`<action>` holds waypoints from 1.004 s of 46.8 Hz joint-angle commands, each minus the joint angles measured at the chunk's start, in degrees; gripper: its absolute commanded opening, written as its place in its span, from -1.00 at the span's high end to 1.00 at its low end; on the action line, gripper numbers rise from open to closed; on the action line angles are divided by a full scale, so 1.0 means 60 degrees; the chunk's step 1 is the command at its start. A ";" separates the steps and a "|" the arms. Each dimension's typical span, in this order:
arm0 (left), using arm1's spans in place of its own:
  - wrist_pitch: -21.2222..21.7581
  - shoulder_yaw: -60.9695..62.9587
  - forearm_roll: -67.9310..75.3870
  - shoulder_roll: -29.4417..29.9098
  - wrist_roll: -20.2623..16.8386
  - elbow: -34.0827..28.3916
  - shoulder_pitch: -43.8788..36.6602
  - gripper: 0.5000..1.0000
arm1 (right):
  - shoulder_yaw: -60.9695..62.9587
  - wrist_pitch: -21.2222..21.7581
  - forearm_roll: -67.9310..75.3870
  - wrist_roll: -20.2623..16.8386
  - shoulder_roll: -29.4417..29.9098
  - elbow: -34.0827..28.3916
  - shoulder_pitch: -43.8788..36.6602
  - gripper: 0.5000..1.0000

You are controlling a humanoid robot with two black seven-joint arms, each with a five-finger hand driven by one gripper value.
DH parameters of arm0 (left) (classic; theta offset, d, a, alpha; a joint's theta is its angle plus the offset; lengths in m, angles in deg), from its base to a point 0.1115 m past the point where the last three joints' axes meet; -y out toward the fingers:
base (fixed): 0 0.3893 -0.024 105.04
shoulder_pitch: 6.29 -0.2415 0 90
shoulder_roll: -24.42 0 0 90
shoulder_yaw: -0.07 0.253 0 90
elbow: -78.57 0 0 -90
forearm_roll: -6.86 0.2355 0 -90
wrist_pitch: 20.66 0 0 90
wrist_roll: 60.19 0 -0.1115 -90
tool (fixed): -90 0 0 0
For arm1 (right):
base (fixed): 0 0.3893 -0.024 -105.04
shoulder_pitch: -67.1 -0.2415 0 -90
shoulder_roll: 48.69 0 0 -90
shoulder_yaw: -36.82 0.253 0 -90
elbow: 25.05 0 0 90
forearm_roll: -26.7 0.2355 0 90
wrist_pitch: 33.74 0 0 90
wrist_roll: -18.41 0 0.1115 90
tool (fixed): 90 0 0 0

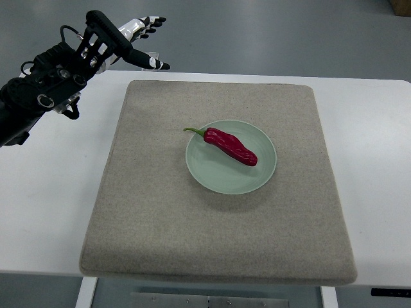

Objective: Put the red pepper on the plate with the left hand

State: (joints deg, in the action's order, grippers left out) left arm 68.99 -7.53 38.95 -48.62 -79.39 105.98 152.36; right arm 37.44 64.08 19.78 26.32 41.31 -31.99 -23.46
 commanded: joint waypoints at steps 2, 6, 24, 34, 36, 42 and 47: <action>0.0015 -0.0375 -0.1216 0.0001 0.0035 -0.0216 0.0000 -0.85 | 0.0000 0.0000 -0.0003 0.0000 0.0000 0.0000 0.0006 -0.71; 0.0117 -0.0624 -0.2168 0.0001 0.0050 -0.0436 -0.0014 -0.84 | 0.0000 0.0000 -0.0004 0.0000 0.0000 0.0000 0.0006 -0.71; 0.0264 -0.0932 -0.5831 -0.0072 0.0724 -0.0612 -0.0264 -0.85 | 0.0000 0.0000 -0.0004 0.0000 0.0000 0.0000 0.0006 -0.71; -0.0014 -0.1414 -0.7003 -0.0131 0.0709 -0.0583 -0.0512 -0.85 | 0.0000 0.0000 -0.0004 0.0000 0.0000 0.0000 -0.0008 -0.71; -0.0189 -0.1663 -0.7136 -0.0145 0.0709 -0.0569 -0.0615 -0.85 | 0.0000 0.0000 -0.0004 0.0000 0.0000 0.0000 -0.0008 -0.71; -0.0673 -0.2425 -0.7195 -0.0394 0.0709 -0.0598 -0.0937 -0.85 | 0.0000 0.0000 -0.0004 0.0000 0.0000 0.0000 0.0006 -0.71; -0.0703 -0.3055 -0.7195 -0.0556 0.0724 -0.0612 -0.1025 -0.85 | 0.0000 0.0000 -0.0004 0.0000 0.0000 0.0000 0.0006 -0.71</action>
State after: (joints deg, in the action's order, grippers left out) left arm 64.93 -23.55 -4.23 -51.45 -75.14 102.36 146.47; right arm 37.44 64.08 19.76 26.32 41.31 -31.99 -23.45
